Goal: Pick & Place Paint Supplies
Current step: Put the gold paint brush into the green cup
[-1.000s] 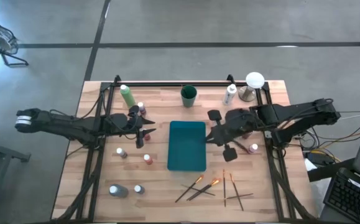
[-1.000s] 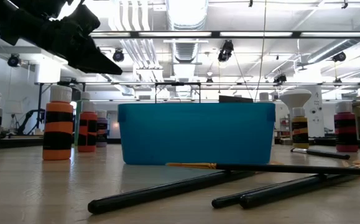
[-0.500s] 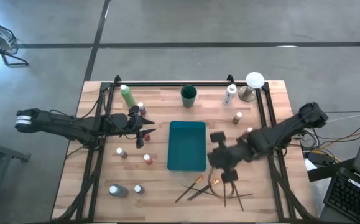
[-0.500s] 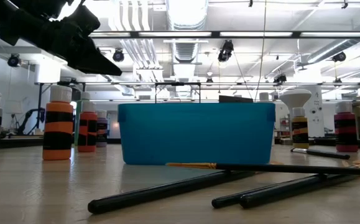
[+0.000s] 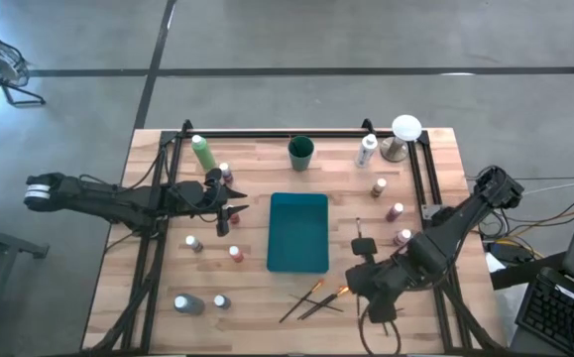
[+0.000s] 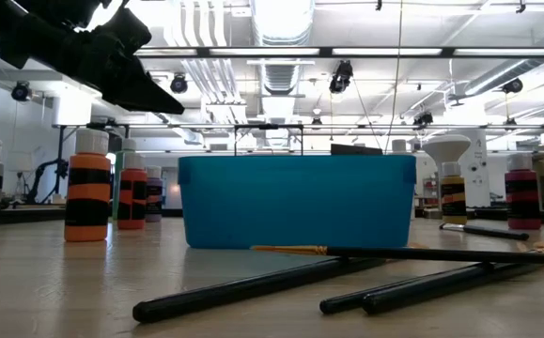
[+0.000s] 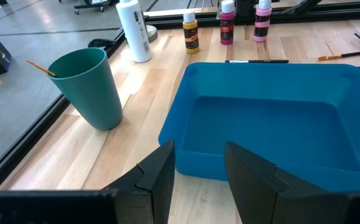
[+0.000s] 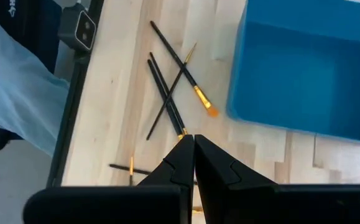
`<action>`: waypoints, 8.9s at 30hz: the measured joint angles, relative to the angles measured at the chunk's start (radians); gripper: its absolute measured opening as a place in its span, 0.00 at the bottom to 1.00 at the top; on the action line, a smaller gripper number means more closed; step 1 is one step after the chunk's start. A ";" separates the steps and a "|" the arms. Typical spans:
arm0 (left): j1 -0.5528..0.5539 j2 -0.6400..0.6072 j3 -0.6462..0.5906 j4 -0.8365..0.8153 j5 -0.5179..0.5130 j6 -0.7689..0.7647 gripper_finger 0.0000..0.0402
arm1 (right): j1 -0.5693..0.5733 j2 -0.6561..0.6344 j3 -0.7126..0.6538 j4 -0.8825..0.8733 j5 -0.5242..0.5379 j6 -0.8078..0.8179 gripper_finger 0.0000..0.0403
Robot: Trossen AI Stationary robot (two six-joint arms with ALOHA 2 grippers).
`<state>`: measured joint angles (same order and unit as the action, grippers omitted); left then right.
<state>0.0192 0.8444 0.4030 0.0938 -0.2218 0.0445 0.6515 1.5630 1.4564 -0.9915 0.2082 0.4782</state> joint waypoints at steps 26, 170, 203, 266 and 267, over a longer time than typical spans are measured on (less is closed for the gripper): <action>0.000 0.000 0.000 -0.006 0.000 0.000 0.36 | 0.134 0.311 -0.011 0.244 -0.131 0.255 0.44; 0.000 0.001 0.000 -0.022 0.000 0.000 0.36 | -0.922 -0.221 -0.530 1.578 -0.166 -0.671 0.02; 0.000 0.001 0.000 -0.025 0.000 0.000 0.36 | -1.174 0.170 -0.578 1.951 -0.345 -0.538 0.02; 0.000 0.001 0.000 -0.027 0.000 0.000 0.36 | -1.182 0.299 -0.577 1.802 -0.311 -0.523 0.04; 0.000 0.001 0.000 -0.027 0.000 0.000 0.36 | -1.182 0.299 -0.577 1.802 -0.311 -0.523 0.05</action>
<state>0.0193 0.8452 0.4030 0.0669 -0.2222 0.0446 -0.5304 1.8616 0.8791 0.8106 -0.1028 -0.0452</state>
